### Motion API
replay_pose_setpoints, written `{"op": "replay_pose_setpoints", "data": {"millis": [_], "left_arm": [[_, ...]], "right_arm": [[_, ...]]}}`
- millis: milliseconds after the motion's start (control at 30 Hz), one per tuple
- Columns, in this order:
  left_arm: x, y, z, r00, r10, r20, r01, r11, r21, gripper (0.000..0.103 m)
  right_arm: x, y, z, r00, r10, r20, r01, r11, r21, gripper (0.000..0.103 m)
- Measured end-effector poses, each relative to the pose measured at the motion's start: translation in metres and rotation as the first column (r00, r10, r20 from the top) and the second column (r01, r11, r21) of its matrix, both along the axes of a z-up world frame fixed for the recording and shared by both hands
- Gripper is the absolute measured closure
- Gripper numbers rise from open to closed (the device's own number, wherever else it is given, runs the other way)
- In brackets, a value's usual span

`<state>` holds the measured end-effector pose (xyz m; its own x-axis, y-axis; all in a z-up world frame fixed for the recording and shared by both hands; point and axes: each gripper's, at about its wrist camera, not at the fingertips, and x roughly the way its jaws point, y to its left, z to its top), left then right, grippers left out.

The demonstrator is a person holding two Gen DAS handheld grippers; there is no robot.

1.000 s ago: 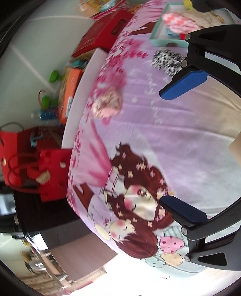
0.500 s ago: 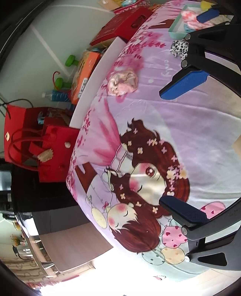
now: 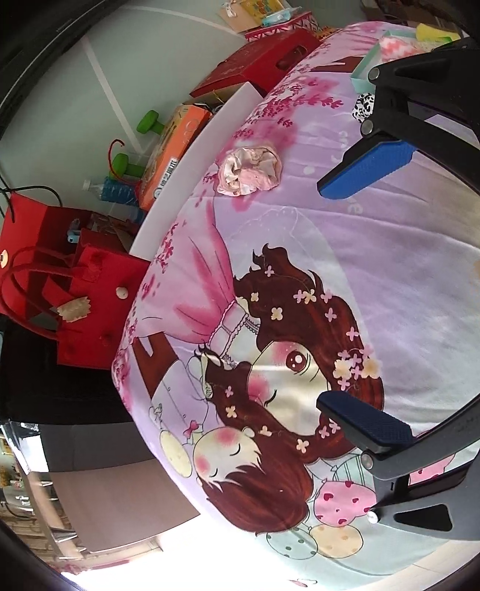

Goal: Organize soft objects
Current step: 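Move the left tool to the pink satin scrunchie while the right tool approaches the leopard scrunchie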

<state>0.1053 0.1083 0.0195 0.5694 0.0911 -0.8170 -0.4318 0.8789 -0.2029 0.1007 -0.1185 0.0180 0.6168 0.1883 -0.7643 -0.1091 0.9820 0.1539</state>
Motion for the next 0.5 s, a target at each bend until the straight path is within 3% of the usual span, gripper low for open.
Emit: {"op": "replay_pose_setpoints", "data": {"millis": [200, 500], "left_arm": [[0.013, -0.012, -0.005, 0.998, -0.061, -0.023, 0.062, 0.998, 0.017, 0.000], [0.043, -0.027, -0.025, 0.985, -0.156, -0.069, 0.149, 0.984, -0.100, 0.000]], "right_arm": [[0.014, -0.003, -0.017, 0.997, -0.046, -0.064, 0.044, 0.999, -0.032, 0.035], [0.035, -0.015, -0.031, 0.989, -0.110, -0.098, 0.107, 0.994, -0.036, 0.060]]}}
